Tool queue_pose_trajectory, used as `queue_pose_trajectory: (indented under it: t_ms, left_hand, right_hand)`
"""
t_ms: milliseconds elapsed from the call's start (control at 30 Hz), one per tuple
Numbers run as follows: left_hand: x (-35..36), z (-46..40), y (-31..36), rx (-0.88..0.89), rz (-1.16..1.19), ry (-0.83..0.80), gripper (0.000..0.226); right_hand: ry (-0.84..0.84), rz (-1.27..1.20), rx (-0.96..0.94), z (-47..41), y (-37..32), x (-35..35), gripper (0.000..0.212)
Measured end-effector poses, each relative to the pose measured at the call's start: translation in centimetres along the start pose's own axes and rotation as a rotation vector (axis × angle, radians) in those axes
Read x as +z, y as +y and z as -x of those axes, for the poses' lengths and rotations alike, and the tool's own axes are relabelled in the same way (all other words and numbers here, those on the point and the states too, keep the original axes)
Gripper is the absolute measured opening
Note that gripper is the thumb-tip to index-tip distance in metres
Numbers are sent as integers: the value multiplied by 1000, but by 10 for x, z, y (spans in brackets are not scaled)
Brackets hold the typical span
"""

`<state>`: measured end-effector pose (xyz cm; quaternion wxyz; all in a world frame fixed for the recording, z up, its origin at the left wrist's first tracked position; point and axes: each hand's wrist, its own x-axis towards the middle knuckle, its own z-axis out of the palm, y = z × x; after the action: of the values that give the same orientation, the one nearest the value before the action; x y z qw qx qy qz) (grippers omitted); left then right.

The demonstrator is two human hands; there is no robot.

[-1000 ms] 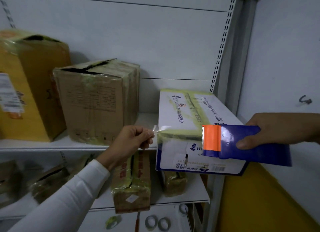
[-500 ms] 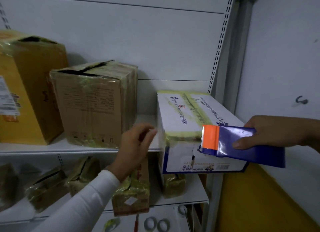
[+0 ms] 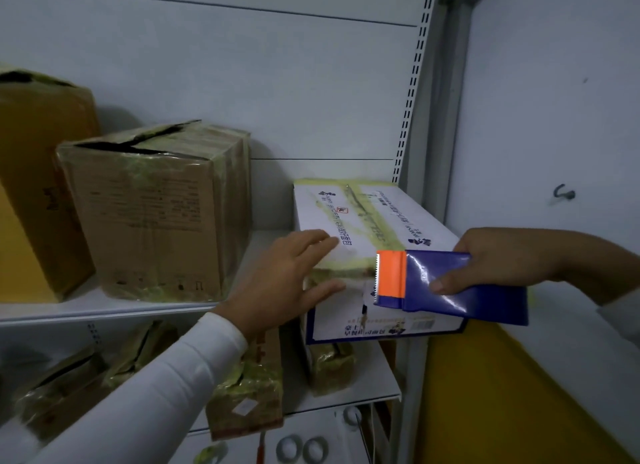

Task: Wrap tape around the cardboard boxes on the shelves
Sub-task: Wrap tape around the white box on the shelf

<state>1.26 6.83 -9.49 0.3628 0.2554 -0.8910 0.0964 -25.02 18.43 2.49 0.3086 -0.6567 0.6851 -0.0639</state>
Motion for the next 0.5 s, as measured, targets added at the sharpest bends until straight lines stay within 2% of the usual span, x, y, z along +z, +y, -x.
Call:
queue_pose_trajectory:
  t_ms: [67, 167, 333, 500]
  left_hand:
    - [8, -12, 1, 58, -50, -127, 69]
    - [20, -15, -11, 2, 77, -298, 74]
    - [11, -2, -40, -7, 247, -327, 70]
    - [1, 3, -52, 5, 270, -330, 64]
  right_hand:
    - [-1, 11, 12, 0, -1, -3, 25]
    - [1, 32, 23, 3, 1, -8, 27]
    - [-15, 36, 46, 14, 14, -16, 32]
    - [-33, 27, 57, 24, 36, -22, 53]
